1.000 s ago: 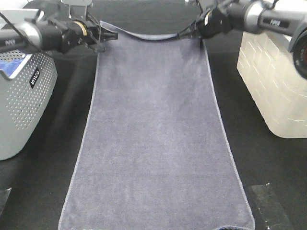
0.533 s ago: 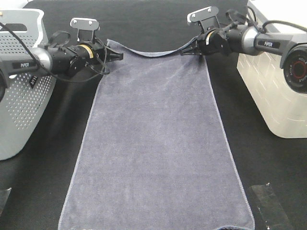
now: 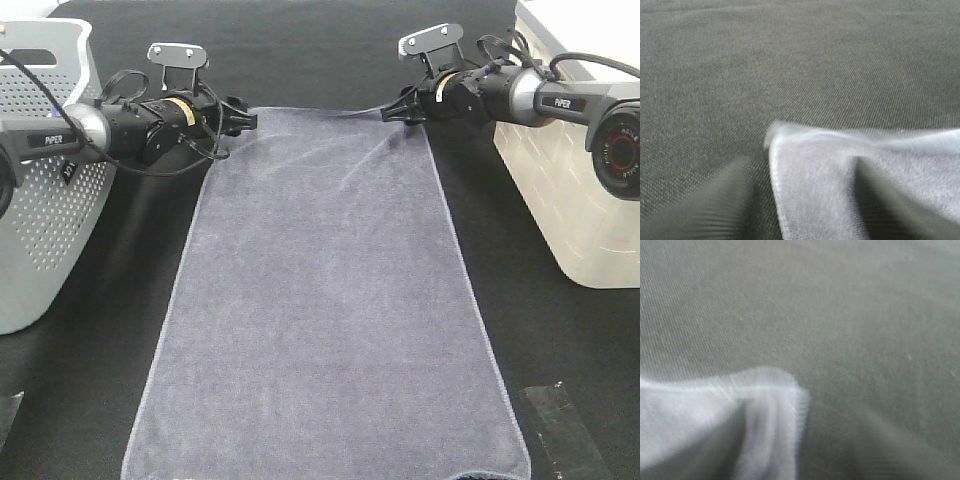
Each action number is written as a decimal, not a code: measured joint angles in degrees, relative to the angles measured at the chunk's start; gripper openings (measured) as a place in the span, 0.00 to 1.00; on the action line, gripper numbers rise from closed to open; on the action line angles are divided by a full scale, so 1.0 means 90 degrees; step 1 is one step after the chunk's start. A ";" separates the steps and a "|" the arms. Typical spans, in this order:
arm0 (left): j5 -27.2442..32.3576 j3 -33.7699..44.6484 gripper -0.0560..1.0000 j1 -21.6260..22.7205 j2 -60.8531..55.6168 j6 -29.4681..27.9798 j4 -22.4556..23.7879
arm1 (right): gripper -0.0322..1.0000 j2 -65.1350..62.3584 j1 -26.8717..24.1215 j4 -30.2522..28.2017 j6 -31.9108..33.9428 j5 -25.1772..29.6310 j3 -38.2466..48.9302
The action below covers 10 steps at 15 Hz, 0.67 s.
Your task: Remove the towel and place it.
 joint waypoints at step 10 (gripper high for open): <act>0.0261 0.0000 0.78 0.0000 -0.0516 -0.0376 0.0000 | 0.77 -0.0477 0.0006 0.0547 0.0000 0.0999 0.0000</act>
